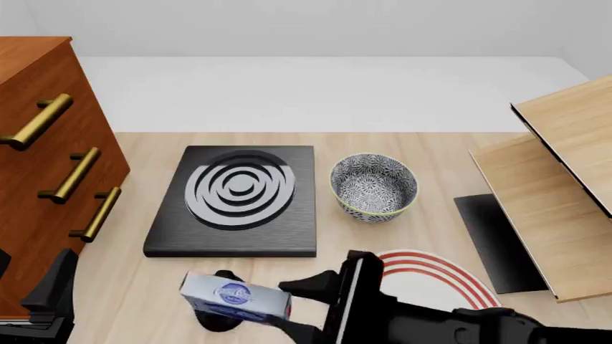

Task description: Pick up the cream cheese and put it in the bowl.

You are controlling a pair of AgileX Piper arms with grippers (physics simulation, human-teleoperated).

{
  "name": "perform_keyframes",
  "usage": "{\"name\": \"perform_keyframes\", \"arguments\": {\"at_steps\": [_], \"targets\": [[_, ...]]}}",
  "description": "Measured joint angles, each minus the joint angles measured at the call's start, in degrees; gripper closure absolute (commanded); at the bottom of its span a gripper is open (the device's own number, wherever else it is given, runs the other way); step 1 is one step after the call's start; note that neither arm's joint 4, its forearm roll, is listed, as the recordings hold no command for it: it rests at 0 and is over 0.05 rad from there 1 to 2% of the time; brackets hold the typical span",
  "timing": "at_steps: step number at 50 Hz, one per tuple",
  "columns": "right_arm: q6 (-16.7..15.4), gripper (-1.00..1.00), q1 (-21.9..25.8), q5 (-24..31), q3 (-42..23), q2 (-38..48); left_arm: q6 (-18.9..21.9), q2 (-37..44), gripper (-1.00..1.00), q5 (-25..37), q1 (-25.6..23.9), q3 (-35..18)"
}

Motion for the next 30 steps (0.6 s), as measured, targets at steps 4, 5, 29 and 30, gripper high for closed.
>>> {"name": "perform_keyframes", "arguments": {"at_steps": [4,5,29,30], "targets": [[0.0,1.0,-1.7,2.9,0.0,-3.5,0.0,0.0,-1.0,0.0,0.0,0.0],[0.1,1.0,-2.1,3.7,-0.1,-4.4,0.0,0.0,-1.0,0.0,0.0,0.0],[0.0,1.0,-13.6,19.8,-4.2,-15.1,0.0,0.0,-1.0,0.0,0.0,0.0],[-0.1,1.0,-14.2,20.6,-4.6,-15.3,0.0,0.0,-1.0,0.0,0.0,0.0]]}}
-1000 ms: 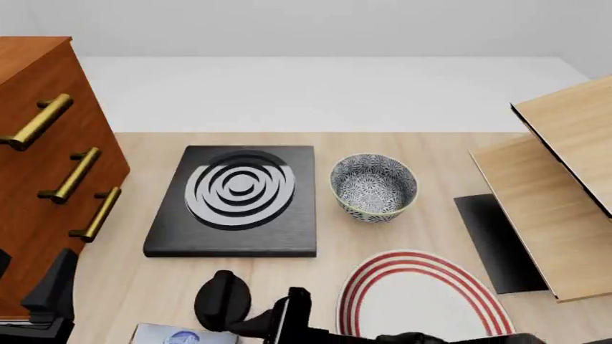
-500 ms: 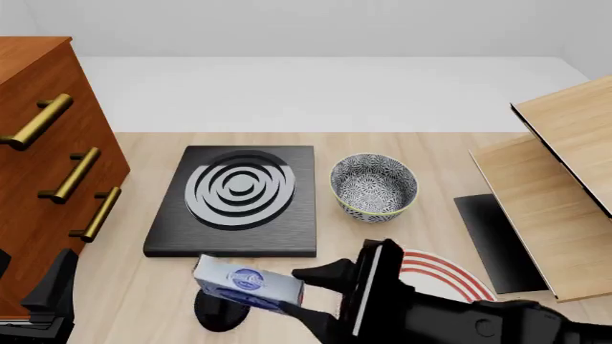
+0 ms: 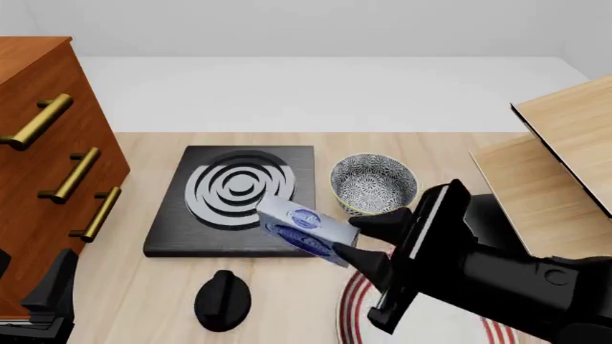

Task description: Pick up the cream cheese and put it in the bowl.

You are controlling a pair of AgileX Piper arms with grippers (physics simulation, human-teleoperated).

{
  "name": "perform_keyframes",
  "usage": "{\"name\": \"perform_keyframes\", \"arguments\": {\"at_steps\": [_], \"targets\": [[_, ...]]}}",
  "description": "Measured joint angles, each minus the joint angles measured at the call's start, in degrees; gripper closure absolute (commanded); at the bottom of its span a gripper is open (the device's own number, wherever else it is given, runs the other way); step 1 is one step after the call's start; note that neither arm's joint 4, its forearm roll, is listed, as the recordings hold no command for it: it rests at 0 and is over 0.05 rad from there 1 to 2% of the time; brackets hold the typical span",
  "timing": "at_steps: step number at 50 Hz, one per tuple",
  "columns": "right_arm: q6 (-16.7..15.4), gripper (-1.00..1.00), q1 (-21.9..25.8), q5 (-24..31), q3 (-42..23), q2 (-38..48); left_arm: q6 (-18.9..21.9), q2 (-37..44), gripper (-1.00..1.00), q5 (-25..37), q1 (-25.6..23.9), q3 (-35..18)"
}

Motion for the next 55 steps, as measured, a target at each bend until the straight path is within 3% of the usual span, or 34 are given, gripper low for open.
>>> {"name": "perform_keyframes", "arguments": {"at_steps": [30,42,55], "targets": [[-4.4,1.0,-16.2,21.5,-12.9,-1.9,0.0,0.0,-1.0,0.0,0.0,0.0],[-4.7,1.0,-20.8,25.4,-15.9,-0.5,0.0,0.0,-1.0,0.0,0.0,0.0],[-4.4,1.0,-25.0,26.2,-17.4,2.5,0.0,0.0,-1.0,0.0,0.0,0.0]]}}
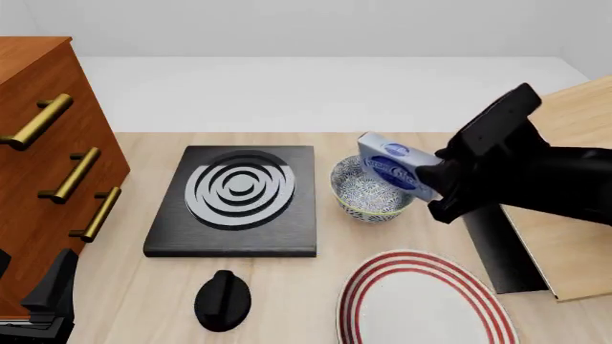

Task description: Pick up the cream cheese and put it in the bowl.

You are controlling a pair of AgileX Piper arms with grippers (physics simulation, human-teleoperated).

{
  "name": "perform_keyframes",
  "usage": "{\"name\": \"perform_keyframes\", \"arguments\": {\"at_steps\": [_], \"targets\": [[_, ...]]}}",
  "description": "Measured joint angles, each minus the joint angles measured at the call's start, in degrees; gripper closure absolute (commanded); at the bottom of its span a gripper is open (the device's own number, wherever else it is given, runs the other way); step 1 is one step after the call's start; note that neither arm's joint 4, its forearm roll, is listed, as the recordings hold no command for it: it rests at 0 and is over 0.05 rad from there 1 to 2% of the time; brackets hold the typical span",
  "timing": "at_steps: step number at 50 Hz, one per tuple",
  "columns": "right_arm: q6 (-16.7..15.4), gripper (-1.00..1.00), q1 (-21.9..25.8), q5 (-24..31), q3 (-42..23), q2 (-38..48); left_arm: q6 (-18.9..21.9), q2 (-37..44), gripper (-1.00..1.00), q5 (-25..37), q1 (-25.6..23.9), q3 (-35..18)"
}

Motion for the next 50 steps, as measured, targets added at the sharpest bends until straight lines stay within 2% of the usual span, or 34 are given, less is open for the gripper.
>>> {"name": "perform_keyframes", "arguments": {"at_steps": [21,50], "targets": [[1.6,1.0,-4.5,-5.1,-0.2,7.9,0.0,0.0,-1.0,0.0,0.0,0.0],[4.0,1.0,-6.2,-13.7,-0.8,19.3,0.0,0.0,-1.0,0.0,0.0,0.0]]}}
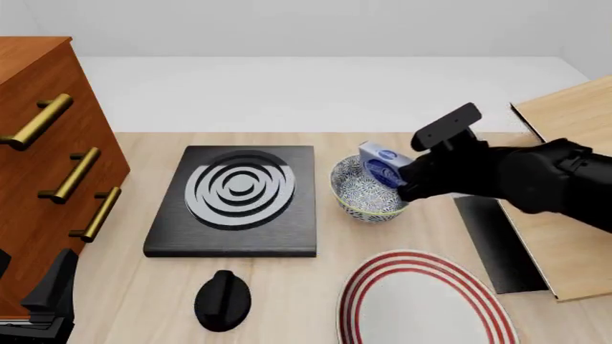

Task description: Pick up the cream cheese and put it in the bowl.

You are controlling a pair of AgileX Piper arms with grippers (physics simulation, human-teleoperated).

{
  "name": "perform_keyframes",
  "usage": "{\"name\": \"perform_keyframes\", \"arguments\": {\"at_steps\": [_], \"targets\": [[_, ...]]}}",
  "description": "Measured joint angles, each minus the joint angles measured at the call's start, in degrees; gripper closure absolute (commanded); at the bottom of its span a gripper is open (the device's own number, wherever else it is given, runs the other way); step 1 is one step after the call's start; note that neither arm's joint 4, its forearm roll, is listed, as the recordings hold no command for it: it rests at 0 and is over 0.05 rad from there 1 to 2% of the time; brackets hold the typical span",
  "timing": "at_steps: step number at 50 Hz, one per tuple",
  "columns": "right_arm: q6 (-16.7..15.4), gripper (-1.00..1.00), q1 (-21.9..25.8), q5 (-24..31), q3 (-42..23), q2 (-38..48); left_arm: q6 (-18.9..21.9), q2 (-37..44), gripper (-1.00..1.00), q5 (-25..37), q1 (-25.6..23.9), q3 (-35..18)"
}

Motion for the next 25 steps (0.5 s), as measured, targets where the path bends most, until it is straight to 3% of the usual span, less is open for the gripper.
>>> {"name": "perform_keyframes", "arguments": {"at_steps": [25], "targets": [[1.2,1.0,-0.1,-4.0,0.8,4.3,0.0,0.0,-1.0,0.0,0.0,0.0]]}}
